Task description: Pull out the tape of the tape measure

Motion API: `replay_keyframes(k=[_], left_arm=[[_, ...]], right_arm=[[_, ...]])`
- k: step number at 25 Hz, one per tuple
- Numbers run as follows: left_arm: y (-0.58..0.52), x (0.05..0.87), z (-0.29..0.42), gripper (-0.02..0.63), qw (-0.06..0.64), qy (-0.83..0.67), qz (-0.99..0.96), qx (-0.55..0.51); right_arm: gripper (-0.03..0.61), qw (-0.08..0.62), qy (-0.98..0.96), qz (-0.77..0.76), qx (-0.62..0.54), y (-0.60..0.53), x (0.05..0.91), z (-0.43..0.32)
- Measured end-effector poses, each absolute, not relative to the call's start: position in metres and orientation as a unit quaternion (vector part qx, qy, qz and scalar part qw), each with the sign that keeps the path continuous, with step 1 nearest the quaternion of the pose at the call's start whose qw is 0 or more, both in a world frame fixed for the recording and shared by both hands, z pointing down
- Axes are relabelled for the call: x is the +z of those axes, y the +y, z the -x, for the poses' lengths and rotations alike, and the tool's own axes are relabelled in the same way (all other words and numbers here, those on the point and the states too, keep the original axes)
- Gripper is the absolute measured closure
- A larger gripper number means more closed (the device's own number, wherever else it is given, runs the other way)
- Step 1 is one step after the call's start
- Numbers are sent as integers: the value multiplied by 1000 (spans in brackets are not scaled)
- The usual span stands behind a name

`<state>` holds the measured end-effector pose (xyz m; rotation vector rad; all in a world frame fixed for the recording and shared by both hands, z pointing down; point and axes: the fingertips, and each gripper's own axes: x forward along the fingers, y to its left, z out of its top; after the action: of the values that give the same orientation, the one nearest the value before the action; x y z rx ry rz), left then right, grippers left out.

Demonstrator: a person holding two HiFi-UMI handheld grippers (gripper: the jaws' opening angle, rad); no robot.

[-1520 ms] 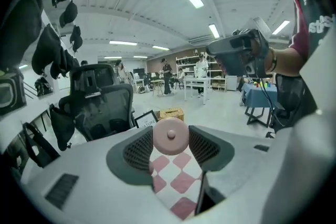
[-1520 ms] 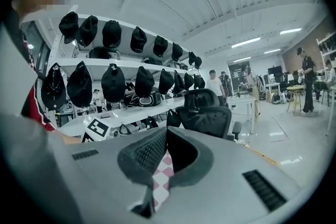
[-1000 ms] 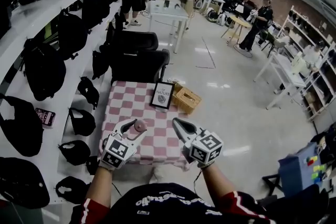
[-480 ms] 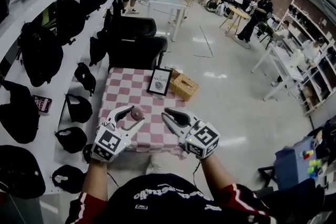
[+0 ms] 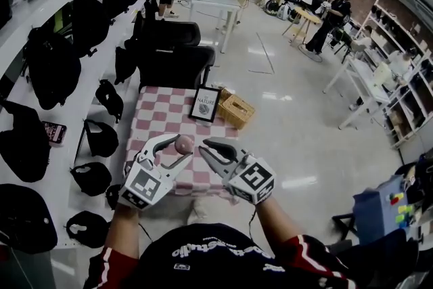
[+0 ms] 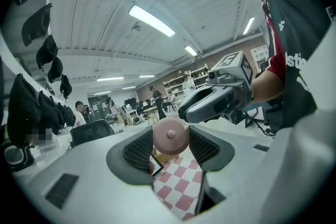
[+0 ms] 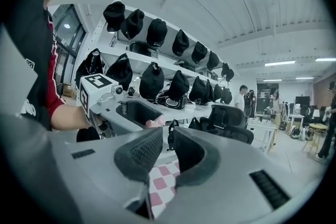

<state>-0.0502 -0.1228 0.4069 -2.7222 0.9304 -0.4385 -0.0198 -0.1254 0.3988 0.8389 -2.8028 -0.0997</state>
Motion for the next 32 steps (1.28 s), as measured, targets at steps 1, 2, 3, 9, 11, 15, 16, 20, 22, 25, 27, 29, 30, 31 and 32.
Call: replay_keyframes(k=[1,2,3,9,11,15,16,20,22,25,27,29,30,31,32], left_arm=[[-122,407,49,399,116,315,930,-150],[-121,406,49,399,118,312,931,-150],[-120,405,48,399,120,310,931,-149],[-116,403,47,399,116,299,937,-136],[-114,404,47,399,116,294,939,-138],[-111,406,49,399,119,286,939,-148],[-111,408,49,399,119,283,940,-150],[-107,415,48,399,131,262,942,-165],[-104,417,47,399,136,248,944,-170],[-101,420,48,399,139,234,947,-173],[-99,423,48,399,137,228,947,-180],[-99,423,47,399,136,226,947,-182],[-99,422,46,399,137,226,948,-179],[-99,419,45,399,138,228,948,-174],[-100,417,44,399,139,230,948,-168]], right_arm=[[518,106,-953,-282,-35,-124,398,22],[518,104,-954,-279,-36,-124,398,23],[518,104,-954,-277,-37,-123,399,24],[517,108,-954,-276,-42,-120,401,26],[518,107,-954,-278,-41,-120,398,27],[517,111,-956,-269,-45,-118,396,31],[518,111,-957,-262,-46,-117,397,32],[518,114,-964,-237,-51,-110,397,37],[520,117,-968,-218,-50,-107,398,38],[540,128,-972,-193,-52,-101,400,40],[548,130,-973,-186,-50,-99,402,40],[554,126,-973,-188,-49,-99,401,38],[569,123,-973,-190,-49,-100,400,37],[569,119,-973,-191,-49,-100,398,36],[571,115,-973,-193,-48,-100,396,35]])
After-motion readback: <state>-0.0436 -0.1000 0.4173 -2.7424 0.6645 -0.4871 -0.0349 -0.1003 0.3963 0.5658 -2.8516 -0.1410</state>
